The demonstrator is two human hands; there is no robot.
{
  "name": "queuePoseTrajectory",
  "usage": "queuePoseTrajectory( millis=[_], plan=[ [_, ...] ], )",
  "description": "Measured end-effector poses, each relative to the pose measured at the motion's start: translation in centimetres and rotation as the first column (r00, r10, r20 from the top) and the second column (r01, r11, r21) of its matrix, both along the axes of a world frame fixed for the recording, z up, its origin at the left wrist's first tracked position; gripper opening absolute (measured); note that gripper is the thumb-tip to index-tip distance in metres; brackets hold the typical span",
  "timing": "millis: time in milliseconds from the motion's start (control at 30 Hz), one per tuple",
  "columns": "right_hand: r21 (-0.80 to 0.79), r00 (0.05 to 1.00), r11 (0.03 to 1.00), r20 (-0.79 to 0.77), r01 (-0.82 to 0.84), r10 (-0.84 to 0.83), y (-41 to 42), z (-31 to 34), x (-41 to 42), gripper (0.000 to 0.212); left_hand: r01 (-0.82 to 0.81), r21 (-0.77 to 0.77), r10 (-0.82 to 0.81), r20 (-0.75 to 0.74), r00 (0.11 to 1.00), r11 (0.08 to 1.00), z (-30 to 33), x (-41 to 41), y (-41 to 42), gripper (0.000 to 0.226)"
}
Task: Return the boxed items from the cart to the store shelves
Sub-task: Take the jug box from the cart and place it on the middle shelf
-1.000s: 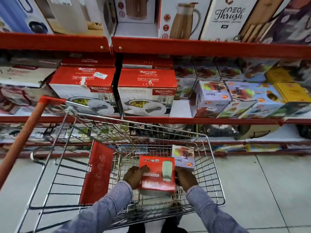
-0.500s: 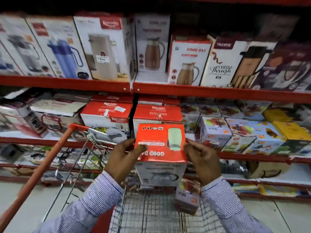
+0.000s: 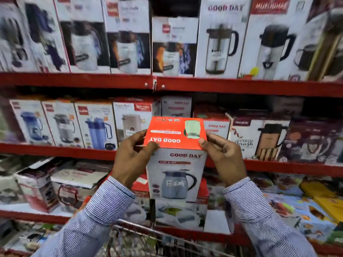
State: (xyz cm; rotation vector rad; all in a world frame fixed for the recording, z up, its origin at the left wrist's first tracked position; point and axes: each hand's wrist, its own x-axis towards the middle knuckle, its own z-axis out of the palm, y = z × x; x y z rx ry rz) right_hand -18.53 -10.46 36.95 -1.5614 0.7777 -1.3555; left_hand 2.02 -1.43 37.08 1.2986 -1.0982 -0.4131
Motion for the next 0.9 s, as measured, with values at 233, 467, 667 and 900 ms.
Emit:
queuePoseTrajectory(
  millis=[233, 467, 667, 900],
  plan=[
    [-0.057, 0.996, 0.997, 0.067, -0.055, 0.059, -3.0, 3.6, 2.2, 0.039, 0.016, -0.068, -0.011, 0.074, 0.997, 0.998, 3.8, 2.2, -3.0, 0.045],
    [-0.059, 0.997, 0.996, 0.029, -0.068, 0.07, -6.8, 4.1, 4.0, 0.043, 0.011, -0.094, -0.003, 0.09, 0.996, 0.996, 4.1, 4.1, -6.9, 0.06],
    [-0.051, 0.996, 0.995, -0.026, -0.086, 0.084, -10.1, 3.2, 4.9, 0.049, 0.036, -0.075, -0.028, 0.11, 0.994, 0.997, 2.7, 5.2, -10.3, 0.05],
    [-0.049, 0.991, 0.996, -0.115, -0.075, 0.069, -13.4, 2.0, 5.8, 0.051, 0.033, -0.046, -0.025, 0.161, 0.987, 0.998, 1.1, 5.9, -13.6, 0.042]
  ],
)
